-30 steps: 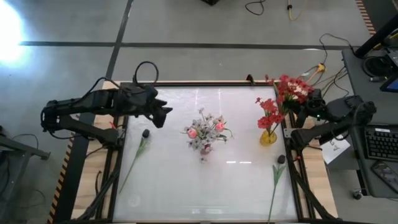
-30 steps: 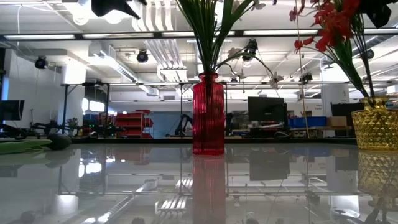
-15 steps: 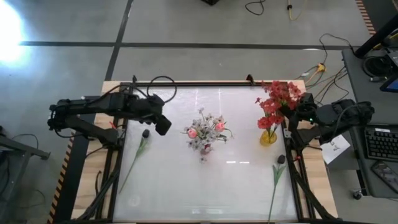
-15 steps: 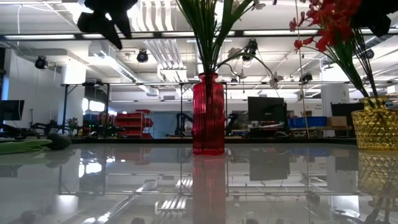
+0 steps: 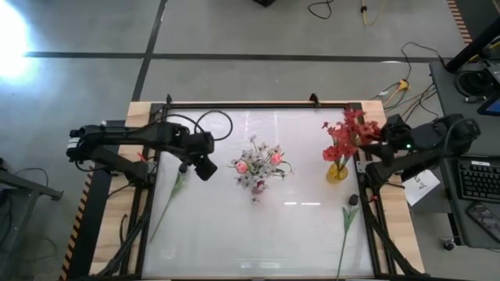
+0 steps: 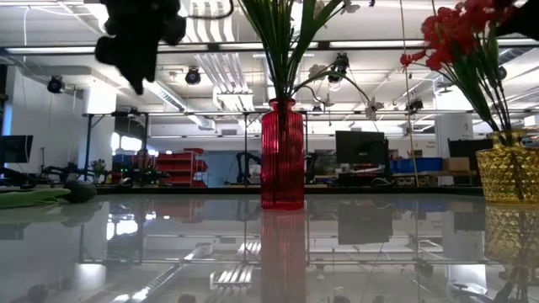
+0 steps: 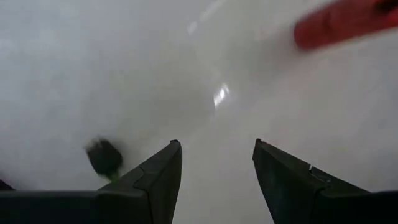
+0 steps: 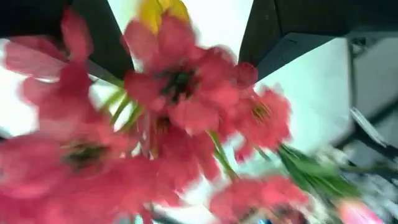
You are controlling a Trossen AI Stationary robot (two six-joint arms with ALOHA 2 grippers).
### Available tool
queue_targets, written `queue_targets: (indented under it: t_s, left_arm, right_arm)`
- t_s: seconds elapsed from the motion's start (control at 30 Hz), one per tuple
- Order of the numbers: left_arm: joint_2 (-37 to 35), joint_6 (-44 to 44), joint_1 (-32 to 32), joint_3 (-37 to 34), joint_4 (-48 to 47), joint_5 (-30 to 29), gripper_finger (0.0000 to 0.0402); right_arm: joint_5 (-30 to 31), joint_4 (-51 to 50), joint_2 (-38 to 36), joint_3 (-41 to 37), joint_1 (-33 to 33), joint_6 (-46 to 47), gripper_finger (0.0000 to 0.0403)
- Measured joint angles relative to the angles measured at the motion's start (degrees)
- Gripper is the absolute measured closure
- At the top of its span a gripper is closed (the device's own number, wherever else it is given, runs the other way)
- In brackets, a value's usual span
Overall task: Sort flowers into vase by color
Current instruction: Put the left black flower into the yellow vase
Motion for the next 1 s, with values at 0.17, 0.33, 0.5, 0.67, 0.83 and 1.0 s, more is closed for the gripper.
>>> queue_targets:
  t_s: [0.17, 0.33, 0.5, 0.67, 0.83, 1.0]
  left_arm:
    - [-0.12, -5.35, 0.03, -5.46, -0.23, 5.52, 0.0216]
    - [-0.26, -9.69, 0.02, -8.42, -0.32, 7.14, 0.0216]
    - [-0.73, -12.72, 0.04, -8.82, -3.50, 7.71, 0.0210]
    - [-0.87, -13.02, 0.09, -9.14, -7.49, 10.03, 0.0198]
    - [-0.87, -13.88, 0.09, -10.90, -8.91, 10.13, 0.0187]
    - [-0.89, -14.88, 0.09, -14.46, -7.92, 10.40, 0.0177]
  right_arm:
    - [-0.74, -12.18, 3.32, 6.52, -0.01, 4.32, 0.0122]
    - [-3.41, -10.43, 4.67, 10.08, 0.00, 2.30, 0.0122]
    - [-10.29, -11.74, 6.32, 14.29, 0.00, 4.89, 0.0122]
    - [-11.78, -11.73, 6.81, 18.37, 0.00, 6.20, 0.0135]
    - [-10.70, -10.64, 6.82, 21.47, 0.00, 5.97, 0.0152]
    - [-6.30, -3.97, 6.95, 22.33, 0.00, 0.26, 0.0163]
